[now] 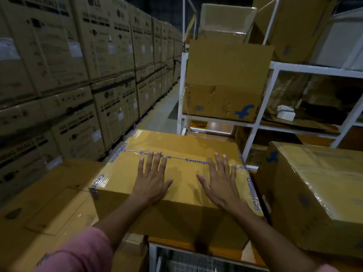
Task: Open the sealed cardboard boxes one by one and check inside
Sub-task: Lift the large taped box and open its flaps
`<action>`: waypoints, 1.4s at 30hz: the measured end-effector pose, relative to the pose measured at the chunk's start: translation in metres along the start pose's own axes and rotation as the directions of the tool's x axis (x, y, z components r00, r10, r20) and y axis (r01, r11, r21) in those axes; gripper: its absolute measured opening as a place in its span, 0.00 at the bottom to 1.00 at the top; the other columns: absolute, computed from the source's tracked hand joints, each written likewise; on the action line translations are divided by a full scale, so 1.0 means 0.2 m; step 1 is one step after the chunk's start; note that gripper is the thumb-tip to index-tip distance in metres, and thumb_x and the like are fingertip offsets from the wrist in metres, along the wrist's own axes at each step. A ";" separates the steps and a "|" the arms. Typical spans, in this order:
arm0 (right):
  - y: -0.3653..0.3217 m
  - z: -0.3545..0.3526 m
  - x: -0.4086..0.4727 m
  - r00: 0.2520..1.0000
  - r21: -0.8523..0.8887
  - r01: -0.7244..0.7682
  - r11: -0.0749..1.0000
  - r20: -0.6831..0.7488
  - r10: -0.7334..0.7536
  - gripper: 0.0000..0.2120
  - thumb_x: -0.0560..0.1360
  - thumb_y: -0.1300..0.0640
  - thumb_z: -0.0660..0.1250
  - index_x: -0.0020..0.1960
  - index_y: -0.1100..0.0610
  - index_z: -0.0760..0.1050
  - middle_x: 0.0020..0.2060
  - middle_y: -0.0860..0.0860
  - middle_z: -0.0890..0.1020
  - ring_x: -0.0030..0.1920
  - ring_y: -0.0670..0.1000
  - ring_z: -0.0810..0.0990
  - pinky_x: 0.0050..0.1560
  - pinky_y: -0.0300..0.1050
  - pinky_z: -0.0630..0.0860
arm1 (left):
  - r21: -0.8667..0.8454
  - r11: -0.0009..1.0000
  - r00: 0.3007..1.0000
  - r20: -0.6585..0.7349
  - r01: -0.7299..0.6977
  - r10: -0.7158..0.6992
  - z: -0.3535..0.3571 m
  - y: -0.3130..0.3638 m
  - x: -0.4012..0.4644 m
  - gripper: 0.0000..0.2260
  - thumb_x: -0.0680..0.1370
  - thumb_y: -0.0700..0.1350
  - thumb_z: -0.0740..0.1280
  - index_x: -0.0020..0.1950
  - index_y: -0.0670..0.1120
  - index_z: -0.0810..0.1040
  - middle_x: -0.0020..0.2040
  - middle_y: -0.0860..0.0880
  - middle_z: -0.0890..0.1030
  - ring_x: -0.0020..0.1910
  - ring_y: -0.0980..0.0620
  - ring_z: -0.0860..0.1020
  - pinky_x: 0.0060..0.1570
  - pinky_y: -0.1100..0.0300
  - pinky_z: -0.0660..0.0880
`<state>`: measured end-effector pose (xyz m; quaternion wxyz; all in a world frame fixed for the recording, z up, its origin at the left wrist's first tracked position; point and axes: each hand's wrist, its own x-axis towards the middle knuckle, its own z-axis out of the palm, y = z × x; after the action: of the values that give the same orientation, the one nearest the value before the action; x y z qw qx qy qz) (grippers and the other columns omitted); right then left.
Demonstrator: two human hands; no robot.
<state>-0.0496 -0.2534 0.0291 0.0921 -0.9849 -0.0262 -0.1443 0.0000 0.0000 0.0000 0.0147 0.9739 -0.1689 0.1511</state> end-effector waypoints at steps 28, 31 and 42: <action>0.07 0.28 0.23 0.971 -0.045 -0.171 0.984 0.160 0.176 0.29 0.79 0.32 0.50 0.73 0.48 0.64 0.75 0.54 0.63 0.76 0.56 0.58 0.74 0.62 0.54 | -0.133 0.991 0.994 0.106 0.017 -0.003 0.18 -0.24 0.31 0.26 0.80 0.67 0.47 0.66 0.52 0.70 0.67 0.47 0.71 0.64 0.46 0.69 0.60 0.45 0.65; 0.07 0.30 0.18 0.965 -0.070 -0.158 0.985 0.202 0.169 0.35 0.80 0.31 0.44 0.81 0.48 0.53 0.83 0.52 0.49 0.82 0.55 0.46 0.78 0.65 0.45 | -0.151 0.988 0.997 0.079 0.025 -0.014 0.19 -0.23 0.26 0.30 0.80 0.67 0.46 0.72 0.50 0.68 0.72 0.46 0.68 0.70 0.45 0.66 0.66 0.45 0.63; -0.08 0.25 -0.25 0.993 -0.146 -0.112 0.983 0.007 0.114 0.35 0.81 0.34 0.44 0.83 0.50 0.50 0.83 0.52 0.44 0.82 0.57 0.40 0.78 0.68 0.42 | -0.071 0.997 0.999 -0.048 0.015 -0.018 0.15 -0.18 -0.17 0.34 0.82 0.65 0.44 0.83 0.47 0.55 0.84 0.45 0.51 0.82 0.46 0.50 0.78 0.42 0.51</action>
<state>-0.0846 -0.2297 -0.0286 0.0278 -0.9899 0.0398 -0.1329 -0.0104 0.0436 -0.0383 0.0546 0.9701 -0.1658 0.1686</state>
